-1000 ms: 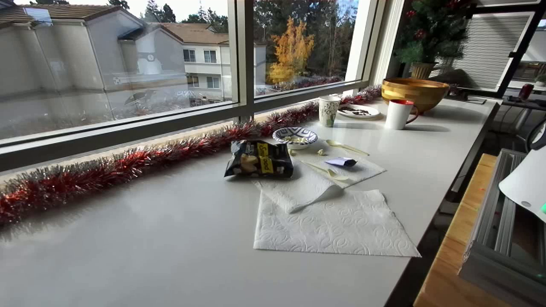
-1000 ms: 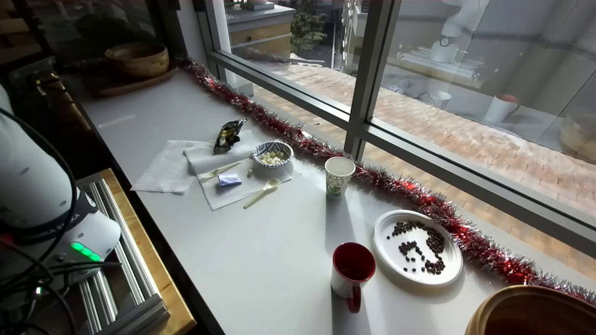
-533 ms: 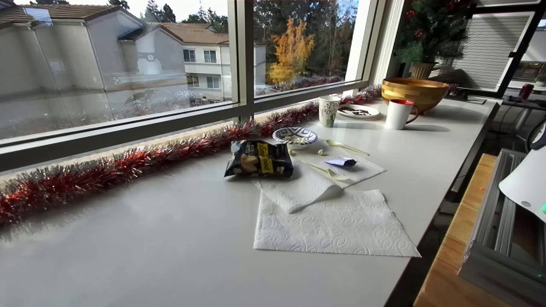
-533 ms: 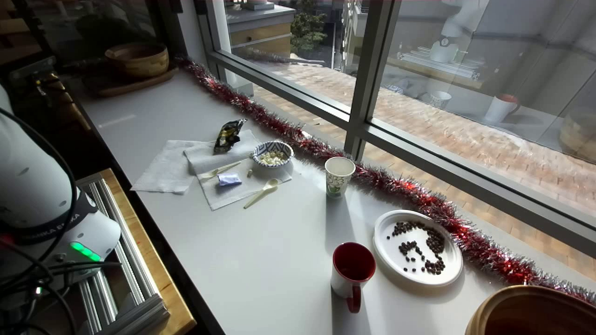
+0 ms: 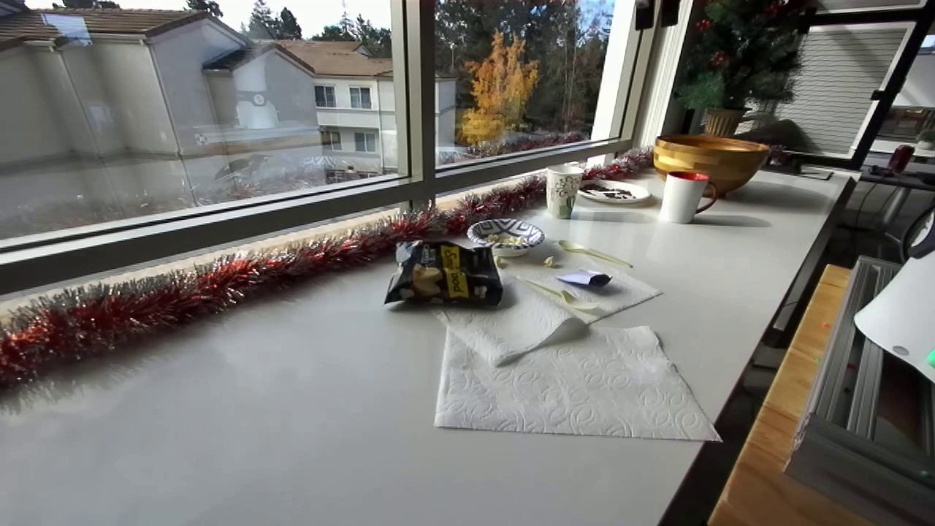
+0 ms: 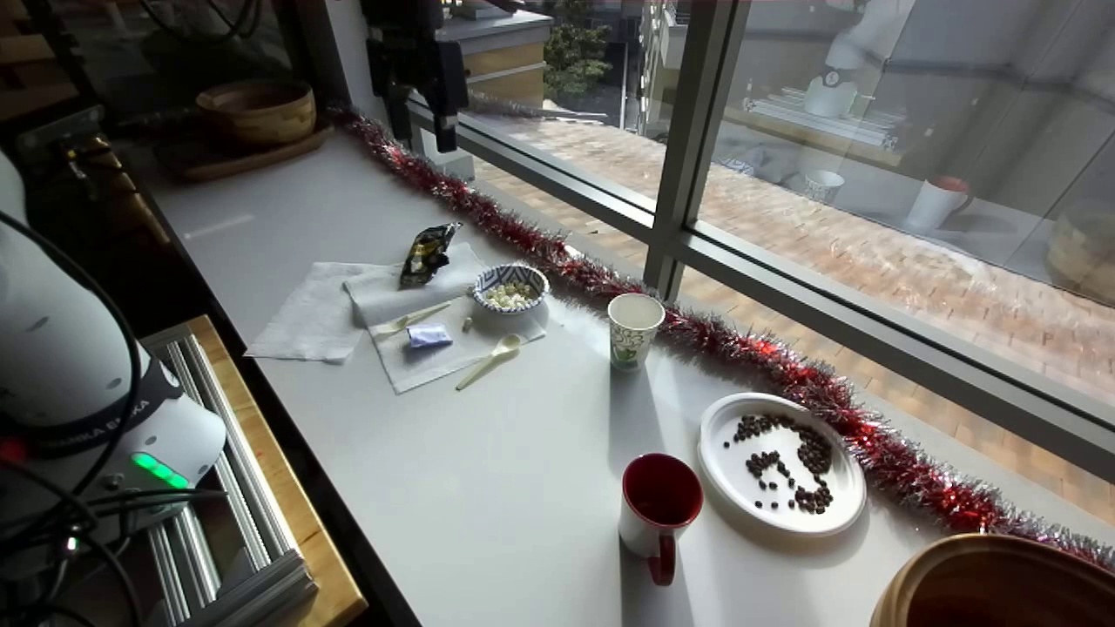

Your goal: Put the spoon in the cup

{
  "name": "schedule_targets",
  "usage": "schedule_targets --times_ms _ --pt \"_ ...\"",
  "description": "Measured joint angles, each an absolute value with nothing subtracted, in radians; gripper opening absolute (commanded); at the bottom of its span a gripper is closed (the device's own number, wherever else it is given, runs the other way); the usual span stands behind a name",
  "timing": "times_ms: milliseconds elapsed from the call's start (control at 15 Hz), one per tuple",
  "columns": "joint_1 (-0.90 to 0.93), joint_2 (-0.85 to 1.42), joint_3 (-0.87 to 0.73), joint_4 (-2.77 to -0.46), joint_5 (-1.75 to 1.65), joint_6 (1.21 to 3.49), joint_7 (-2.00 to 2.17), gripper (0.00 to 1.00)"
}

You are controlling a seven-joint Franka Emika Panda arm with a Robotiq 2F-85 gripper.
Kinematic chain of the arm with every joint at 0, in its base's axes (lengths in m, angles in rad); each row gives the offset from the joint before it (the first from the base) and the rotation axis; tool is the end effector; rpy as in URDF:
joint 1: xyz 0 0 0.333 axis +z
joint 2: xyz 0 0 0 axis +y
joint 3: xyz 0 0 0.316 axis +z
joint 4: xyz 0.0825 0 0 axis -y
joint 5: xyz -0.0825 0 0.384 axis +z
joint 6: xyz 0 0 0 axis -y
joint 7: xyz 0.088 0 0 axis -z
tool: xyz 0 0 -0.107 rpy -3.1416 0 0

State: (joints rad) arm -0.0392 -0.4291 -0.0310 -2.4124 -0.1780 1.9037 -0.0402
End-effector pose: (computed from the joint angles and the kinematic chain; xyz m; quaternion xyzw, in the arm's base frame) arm 0.4062 -0.0419 0.4634 0.9961 0.0191 -0.0436 0.0741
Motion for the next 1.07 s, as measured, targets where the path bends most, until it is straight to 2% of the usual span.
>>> schedule_targets --times_ms 400,1067 --pt "-0.101 -0.356 -0.151 -2.497 -0.179 2.042 -0.127 1.00" --pt "-0.108 -0.324 -0.158 -2.503 -0.179 2.058 -0.136 1.00"
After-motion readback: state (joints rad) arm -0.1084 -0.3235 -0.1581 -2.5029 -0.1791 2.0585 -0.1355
